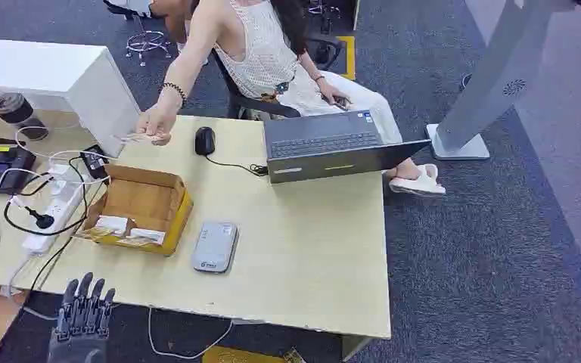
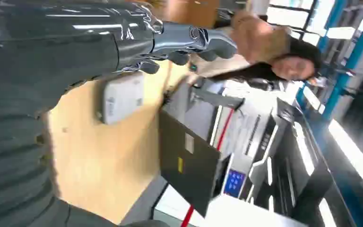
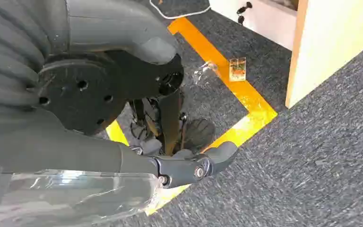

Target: Pass the card to the sensor for recognition and then transmit it.

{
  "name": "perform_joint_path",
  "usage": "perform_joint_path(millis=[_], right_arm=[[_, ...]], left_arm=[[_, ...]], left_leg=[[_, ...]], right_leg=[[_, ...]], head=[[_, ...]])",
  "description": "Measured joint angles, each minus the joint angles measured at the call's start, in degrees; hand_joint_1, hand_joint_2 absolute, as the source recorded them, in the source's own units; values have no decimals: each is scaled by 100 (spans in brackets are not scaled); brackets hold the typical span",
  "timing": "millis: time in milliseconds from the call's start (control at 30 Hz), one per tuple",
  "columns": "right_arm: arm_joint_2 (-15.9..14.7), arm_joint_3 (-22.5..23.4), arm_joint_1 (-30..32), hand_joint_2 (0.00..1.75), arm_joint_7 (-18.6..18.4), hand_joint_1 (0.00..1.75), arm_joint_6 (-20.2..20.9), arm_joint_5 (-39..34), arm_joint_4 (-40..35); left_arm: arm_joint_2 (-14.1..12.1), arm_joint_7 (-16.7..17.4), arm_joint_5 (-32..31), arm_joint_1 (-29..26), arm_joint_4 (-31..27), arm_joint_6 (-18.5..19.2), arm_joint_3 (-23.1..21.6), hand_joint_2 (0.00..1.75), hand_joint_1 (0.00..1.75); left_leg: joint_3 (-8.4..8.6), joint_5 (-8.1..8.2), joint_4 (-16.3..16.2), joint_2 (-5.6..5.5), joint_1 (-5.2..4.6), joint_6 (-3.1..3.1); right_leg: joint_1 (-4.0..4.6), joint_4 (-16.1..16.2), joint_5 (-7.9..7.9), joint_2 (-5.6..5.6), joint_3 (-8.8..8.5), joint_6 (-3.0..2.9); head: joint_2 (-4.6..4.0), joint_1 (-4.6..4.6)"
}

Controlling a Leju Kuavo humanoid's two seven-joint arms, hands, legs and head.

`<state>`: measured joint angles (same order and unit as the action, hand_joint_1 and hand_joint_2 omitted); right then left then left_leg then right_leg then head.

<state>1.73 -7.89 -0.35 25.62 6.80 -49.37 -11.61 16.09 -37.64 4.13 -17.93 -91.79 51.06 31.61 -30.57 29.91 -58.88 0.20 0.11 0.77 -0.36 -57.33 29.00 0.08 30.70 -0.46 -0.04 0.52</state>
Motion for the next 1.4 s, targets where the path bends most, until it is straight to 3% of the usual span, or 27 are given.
perform_joint_path(millis=[100, 333, 733, 1400], right_arm=[[22, 0, -8, 175, 7, 0, -64, -2, 11], [37, 0, -57, 175, -4, 0, -85, 28, 31], [68, -39, -152, 175, -112, 0, -164, 142, 31], [105, -197, -236, 175, -363, 0, -276, 437, 33]], left_arm=[[-18, -59, -180, 38, -362, -195, -90, 175, 0], [-231, 103, -1011, 386, -465, -1220, -416, 175, 0], [-807, 682, -2552, 1358, 80, -2617, -1049, 175, 0], [-1458, 2330, -5421, 2766, 1133, -4647, -2197, 175, 0]], left_leg=[[2, 0, 0, 0, -2, 0], [3, -1, 0, 1, 0, 0], [3, -1, -1, 1, 0, 0], [2, -4, -3, 3, 0, 3]], right_leg=[[0, 0, 0, 0, 0, 0], [0, 0, -1, 2, 0, 0], [0, 0, -1, 2, 1, 0], [0, -1, -3, 5, 2, 1]], head=[[0, 0], [0, 0], [0, 0], [0, 0]])
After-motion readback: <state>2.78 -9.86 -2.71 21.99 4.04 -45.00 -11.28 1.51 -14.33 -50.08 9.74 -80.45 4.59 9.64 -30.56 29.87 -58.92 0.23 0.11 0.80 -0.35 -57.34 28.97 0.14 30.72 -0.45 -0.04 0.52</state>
